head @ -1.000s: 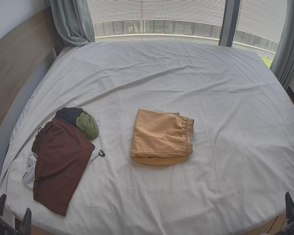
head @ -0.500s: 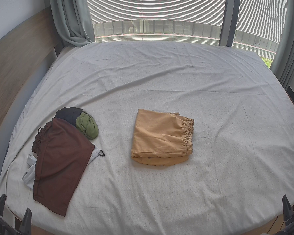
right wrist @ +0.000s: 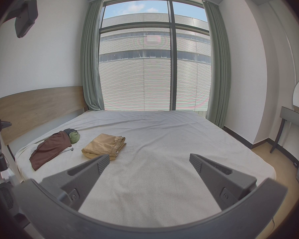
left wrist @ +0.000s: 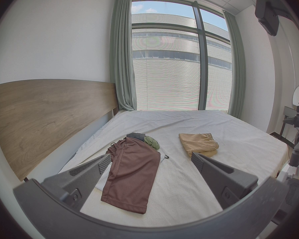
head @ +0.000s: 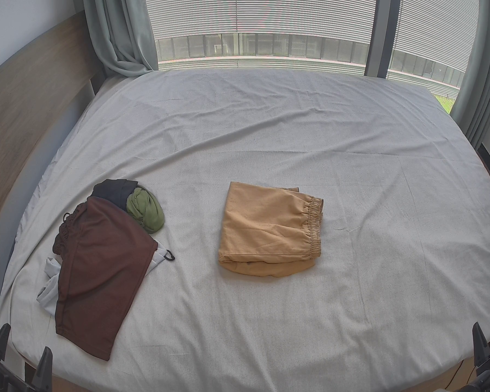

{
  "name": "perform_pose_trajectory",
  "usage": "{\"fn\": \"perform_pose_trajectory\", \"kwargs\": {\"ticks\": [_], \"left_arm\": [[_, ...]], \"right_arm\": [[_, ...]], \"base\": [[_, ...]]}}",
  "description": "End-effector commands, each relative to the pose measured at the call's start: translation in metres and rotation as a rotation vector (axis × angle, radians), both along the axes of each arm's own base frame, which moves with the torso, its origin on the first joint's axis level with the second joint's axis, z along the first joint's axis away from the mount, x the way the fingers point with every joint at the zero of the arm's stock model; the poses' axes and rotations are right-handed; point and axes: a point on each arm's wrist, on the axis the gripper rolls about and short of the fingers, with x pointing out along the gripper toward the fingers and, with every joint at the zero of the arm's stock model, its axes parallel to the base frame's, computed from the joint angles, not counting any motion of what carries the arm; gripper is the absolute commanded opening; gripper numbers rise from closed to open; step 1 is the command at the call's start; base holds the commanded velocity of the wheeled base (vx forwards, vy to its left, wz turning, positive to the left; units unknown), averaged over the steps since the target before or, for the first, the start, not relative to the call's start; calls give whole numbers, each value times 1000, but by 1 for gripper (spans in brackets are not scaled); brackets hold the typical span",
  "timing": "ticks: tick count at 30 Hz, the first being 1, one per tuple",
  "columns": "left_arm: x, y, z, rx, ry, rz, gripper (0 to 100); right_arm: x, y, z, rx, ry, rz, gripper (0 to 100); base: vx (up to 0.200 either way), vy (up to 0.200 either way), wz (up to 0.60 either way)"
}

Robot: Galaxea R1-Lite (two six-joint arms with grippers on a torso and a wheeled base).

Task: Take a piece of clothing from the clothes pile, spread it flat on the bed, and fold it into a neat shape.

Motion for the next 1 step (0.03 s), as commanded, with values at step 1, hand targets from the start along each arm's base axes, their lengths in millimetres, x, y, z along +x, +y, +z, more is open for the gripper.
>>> {"fn": "perform_pose_trajectory", "kwargs": {"ticks": [1], "left_arm": [[0, 0, -5, 0, 4, -1, 100]], "right_arm": [[0, 0, -4, -4, 0, -2, 100]], "base": [[0, 0, 0]]}}
